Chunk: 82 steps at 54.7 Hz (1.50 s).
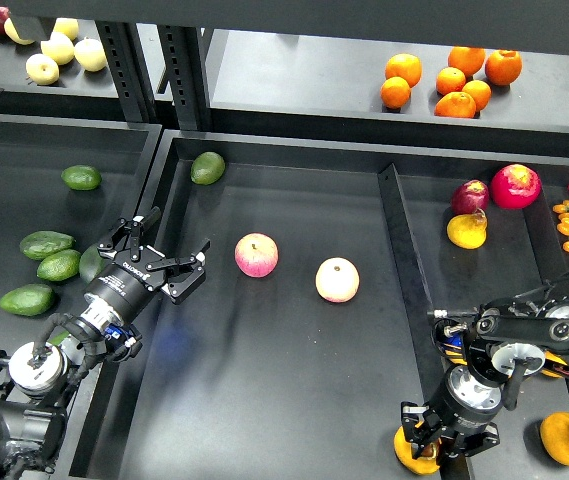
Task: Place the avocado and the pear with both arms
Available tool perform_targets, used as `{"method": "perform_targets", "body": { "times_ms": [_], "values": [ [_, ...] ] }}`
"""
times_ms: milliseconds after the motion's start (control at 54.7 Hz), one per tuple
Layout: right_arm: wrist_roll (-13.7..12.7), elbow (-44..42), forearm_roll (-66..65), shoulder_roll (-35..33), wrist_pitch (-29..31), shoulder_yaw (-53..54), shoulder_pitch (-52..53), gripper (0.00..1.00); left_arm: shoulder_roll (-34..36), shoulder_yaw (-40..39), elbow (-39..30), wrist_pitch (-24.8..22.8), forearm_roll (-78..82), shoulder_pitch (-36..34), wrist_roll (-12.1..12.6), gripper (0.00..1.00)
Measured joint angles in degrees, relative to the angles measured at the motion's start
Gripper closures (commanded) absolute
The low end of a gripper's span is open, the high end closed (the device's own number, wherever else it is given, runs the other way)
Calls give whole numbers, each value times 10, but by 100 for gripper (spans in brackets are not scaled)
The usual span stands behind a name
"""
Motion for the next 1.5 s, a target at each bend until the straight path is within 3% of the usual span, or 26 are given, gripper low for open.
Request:
{"method": "perform_targets", "body": {
  "times_ms": [421,604,933,1500],
  "values": [
    [0,21,95,-41,0,9,76,83,0,1,0,0,1,0,0,1],
    [0,30,135,-122,0,10,116,83,0,8,-1,0,1,0,0,1],
    [0,38,140,-246,0,7,71,83,0,12,0,0,2,-1,0,1],
    [0,-2,86,-236,0,22,-28,81,0,12,1,0,2,-5,0,1]
  ]
}}
